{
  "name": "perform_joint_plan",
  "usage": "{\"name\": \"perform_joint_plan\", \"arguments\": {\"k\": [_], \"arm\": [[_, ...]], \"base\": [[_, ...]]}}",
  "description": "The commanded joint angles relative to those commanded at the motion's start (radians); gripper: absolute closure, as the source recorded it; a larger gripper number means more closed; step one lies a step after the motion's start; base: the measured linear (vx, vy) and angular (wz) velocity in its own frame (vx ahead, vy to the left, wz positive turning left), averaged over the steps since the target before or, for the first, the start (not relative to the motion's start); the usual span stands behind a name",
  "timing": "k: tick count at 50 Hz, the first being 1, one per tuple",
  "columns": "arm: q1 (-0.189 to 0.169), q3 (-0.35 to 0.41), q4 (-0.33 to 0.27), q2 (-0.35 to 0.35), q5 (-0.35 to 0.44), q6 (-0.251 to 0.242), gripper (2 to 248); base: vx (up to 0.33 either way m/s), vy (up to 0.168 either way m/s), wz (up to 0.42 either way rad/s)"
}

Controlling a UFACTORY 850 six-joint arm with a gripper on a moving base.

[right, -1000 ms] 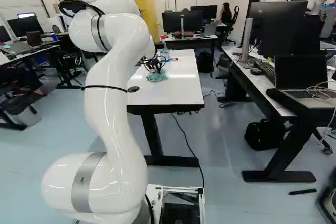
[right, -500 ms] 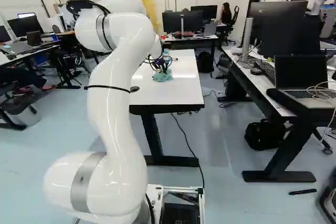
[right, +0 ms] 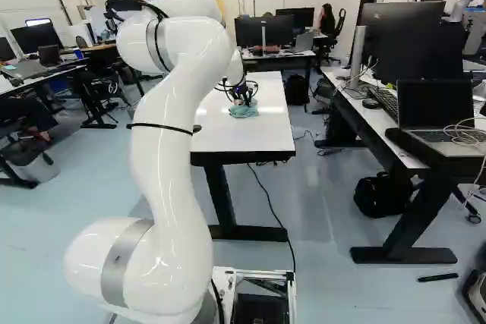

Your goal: Clean the table with the green towel

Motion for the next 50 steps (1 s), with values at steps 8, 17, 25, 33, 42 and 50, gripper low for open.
{"name": "perform_joint_plan", "arguments": {"k": [8,17,25,33,42,50], "arm": [[0.002,0.047,0.000,0.032,0.000,0.000,206],[0.014,0.091,0.000,0.063,0.000,0.000,206],[0.032,0.114,0.000,0.079,0.000,0.000,206],[0.052,0.134,0.000,0.093,0.000,0.000,206],[0.076,0.150,0.000,0.103,0.000,0.000,206],[0.097,0.160,0.000,0.111,0.000,0.000,206]], "base": [[0.000,0.000,0.000],[0.000,0.000,0.000],[0.000,0.000,0.000],[0.000,0.000,0.000],[0.000,0.000,0.000],[0.000,0.000,0.000]]}}
